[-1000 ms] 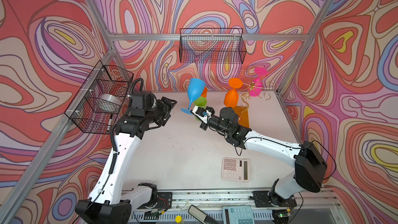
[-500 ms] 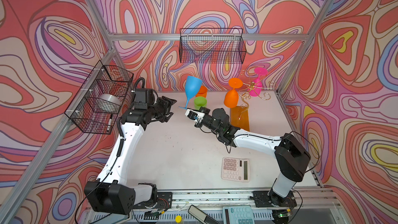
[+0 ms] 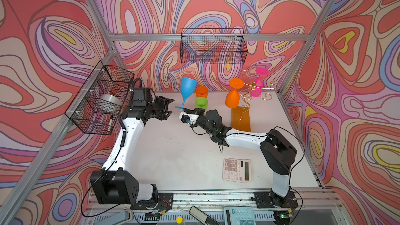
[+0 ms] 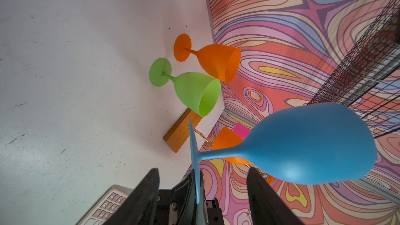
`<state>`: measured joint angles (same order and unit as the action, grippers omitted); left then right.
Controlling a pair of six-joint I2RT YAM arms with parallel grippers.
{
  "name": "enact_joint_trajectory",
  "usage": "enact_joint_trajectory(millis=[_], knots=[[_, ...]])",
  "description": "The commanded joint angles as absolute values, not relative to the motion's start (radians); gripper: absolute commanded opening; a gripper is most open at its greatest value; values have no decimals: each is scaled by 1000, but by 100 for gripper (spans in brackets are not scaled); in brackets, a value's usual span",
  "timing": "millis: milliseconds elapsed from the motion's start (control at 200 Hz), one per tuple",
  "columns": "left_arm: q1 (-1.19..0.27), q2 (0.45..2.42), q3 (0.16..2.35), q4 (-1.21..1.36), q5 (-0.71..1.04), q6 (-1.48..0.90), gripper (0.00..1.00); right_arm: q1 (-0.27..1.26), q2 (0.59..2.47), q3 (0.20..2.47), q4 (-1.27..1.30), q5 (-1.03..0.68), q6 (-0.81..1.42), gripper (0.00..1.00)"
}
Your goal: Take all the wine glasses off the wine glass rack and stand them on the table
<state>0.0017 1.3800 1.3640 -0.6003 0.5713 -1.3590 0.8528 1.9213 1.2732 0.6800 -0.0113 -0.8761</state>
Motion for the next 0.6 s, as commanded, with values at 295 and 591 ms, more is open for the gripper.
enact_joint_trajectory(millis=[295,591], knots=[[9,1365,1304,-482,627,-1417,55,880,1927,1303,733,0,-929,0],[9,1343,1278,-480,619,-1408,44,893,1930,1306,744,5,-934,0]])
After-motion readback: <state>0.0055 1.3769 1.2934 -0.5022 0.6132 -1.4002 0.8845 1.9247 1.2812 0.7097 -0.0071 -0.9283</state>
